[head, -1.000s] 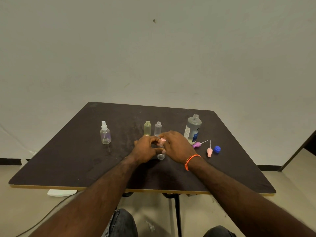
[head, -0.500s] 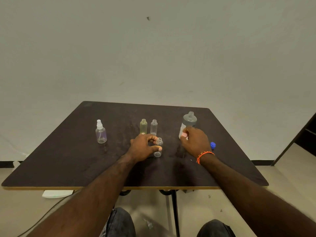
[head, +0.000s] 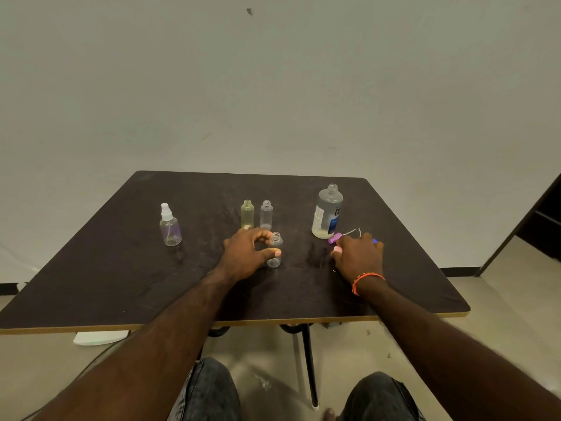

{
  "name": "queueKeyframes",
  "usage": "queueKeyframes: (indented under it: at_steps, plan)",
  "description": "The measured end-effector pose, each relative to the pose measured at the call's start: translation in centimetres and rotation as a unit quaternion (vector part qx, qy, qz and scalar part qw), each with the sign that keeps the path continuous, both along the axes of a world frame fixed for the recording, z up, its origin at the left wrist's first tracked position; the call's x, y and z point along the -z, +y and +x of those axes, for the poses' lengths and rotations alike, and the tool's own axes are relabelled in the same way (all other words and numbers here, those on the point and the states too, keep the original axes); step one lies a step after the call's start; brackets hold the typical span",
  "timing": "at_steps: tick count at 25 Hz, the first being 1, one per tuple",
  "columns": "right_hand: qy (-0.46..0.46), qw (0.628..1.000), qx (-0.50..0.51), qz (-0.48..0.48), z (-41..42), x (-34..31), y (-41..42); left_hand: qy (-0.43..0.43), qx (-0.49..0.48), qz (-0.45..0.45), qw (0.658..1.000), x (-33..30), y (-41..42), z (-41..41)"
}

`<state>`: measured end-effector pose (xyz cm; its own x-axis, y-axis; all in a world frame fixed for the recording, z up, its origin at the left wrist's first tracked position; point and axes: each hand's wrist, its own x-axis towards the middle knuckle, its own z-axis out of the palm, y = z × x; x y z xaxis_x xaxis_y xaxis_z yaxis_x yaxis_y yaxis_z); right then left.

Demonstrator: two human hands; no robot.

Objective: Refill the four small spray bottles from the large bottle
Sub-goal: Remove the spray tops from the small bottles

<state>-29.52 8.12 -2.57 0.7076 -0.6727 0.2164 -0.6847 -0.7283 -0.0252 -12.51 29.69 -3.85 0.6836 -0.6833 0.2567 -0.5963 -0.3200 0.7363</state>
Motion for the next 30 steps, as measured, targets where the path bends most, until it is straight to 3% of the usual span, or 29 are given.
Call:
queueKeyframes:
  at_steps: [3, 6, 8, 11, 19, 30]
  plan:
    - [0.007, 1.0, -0.001, 0.008, -0.3, 0.3, 0.2, 0.002, -0.007, 0.0, 1.0, 0.4, -0.2, 0.1]
    - [-0.084, 0.996, -0.026, 0.022, -0.4, -0.3, 1.3, -0.014, -0.004, -0.003, 1.0, 0.5, -0.3, 0.2]
    - [-0.121, 0.987, -0.095, 0.036, 0.2, -0.9, 3.0, -0.037, -0.01, 0.009, 0.999, -0.1, -0.3, 0.1]
    - [-0.1, 0.977, -0.182, 0.056, 2.2, -1.4, 6.2, -0.076, -0.038, 0.033, 0.996, -1.0, 0.3, 0.5]
    - [-0.126, 0.938, -0.23, 0.227, 10.5, -1.8, 13.1, -0.151, -0.108, 0.13, 0.974, -3.9, 4.0, 6.1]
    - [-0.104, 0.922, -0.23, 0.293, 17.1, -1.2, 13.8, -0.13, -0.139, 0.27, 0.944, -5.3, 1.2, 12.1]
